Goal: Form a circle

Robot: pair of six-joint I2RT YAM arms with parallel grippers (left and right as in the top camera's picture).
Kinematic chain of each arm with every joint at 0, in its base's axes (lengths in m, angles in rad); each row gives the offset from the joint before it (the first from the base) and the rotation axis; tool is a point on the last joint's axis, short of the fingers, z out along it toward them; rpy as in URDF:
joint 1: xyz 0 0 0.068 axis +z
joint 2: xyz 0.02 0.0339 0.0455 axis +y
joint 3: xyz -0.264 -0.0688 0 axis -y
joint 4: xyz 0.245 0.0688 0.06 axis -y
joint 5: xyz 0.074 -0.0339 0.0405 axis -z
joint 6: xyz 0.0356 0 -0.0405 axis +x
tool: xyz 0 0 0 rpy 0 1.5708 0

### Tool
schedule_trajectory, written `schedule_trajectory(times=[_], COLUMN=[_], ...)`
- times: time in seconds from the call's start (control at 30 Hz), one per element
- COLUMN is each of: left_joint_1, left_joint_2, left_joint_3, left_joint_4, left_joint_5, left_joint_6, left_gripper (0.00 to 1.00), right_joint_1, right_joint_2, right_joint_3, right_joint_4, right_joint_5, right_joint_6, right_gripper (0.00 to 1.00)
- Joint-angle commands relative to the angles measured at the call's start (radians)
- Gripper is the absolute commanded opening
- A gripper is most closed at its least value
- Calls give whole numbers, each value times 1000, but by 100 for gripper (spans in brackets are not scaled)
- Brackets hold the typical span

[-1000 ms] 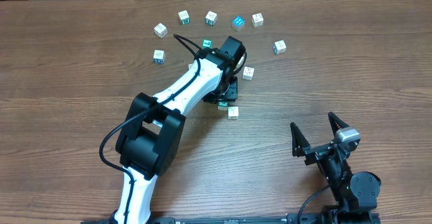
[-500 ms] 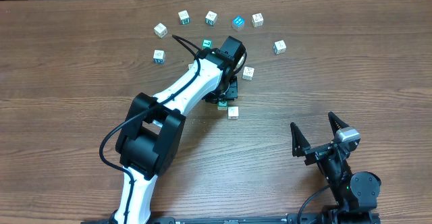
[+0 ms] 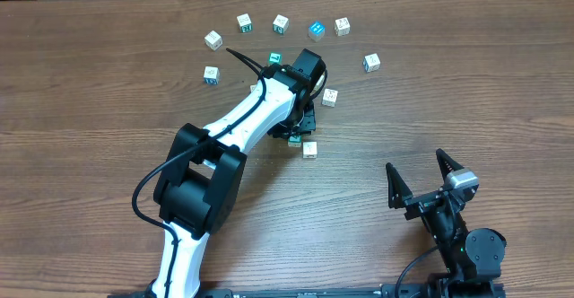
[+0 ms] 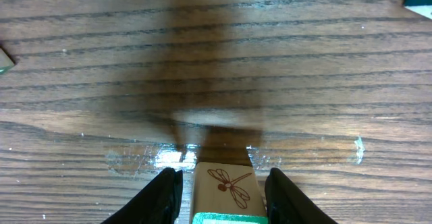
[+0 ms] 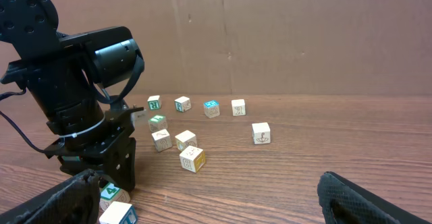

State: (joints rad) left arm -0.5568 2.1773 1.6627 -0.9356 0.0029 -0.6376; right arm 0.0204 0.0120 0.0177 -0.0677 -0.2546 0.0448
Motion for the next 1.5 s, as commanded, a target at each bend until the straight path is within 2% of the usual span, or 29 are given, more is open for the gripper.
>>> schedule_trajectory(times=[0.0,0.27,0.57,1.03,1.2,1.47], left_joint_1=[-8,-9,-15,-16,-16,-3], left_joint_2=[9,9,9,9,9,8], left_joint_3=[-6,-6,-6,-6,-6,8], left_joint_4=[-3,-6,-6,-6,-6,2], left_joint_5=[-10,-5,-2,-2,-3,-36], left_joint_6=[-37,-51,-96,-100,-100,-82], left_gripper=[38,31,31,33,41,63], right_joint_1=[-3,-3,-3,-3,-3,-3], right_joint_2=[-9,-9,-9,-9,-9,-9], right_joint_3=[-10,-10,-10,-10,-10,-10], right_joint_4=[6,6,6,6,6,6], right_joint_5=[7,7,7,7,7,7], right_joint_6=[-5,-5,-5,-5,-5,-5], right_gripper=[100,100,100,100,100,100])
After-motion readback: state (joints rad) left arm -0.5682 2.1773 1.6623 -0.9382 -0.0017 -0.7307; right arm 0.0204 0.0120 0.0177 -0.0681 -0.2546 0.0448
